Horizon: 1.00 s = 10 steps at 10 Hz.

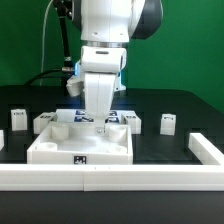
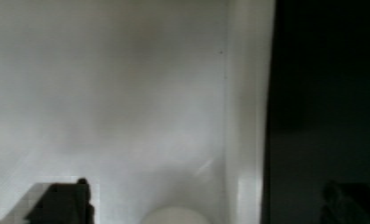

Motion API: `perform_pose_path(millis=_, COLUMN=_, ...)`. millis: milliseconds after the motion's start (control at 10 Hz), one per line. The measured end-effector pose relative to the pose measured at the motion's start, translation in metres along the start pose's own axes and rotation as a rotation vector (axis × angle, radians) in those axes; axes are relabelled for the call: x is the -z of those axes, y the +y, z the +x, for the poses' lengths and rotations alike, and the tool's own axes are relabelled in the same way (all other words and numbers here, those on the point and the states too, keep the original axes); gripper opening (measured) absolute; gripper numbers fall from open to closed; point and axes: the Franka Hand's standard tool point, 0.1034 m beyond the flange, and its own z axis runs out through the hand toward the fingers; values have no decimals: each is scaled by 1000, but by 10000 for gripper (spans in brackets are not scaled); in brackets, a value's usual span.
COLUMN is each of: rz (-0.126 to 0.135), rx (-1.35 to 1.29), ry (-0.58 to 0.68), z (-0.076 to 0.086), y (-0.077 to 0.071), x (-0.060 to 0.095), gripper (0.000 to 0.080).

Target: Assemble one leg

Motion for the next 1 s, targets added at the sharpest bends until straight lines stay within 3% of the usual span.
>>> perform_pose_path(millis=500, rz=27, rx=-4, ry=0, z=-2, y=-8, x=-13, gripper=650)
perform_pose_path(millis=700, rz=28, rx=-5, ry=0, z=-2, y=-8, x=-13, gripper=403)
perform_pose_path(millis=800, rz=28, rx=-5, ry=0, z=-2, y=-8, x=-13, gripper=403)
perform_pose_path(millis=900, rz=28, rx=-5, ry=0, z=-2, y=-8, x=-14, gripper=222)
perform_pose_path(millis=1000, rz=28, rx=-5, ry=0, z=-2, y=-8, x=-14, gripper=91)
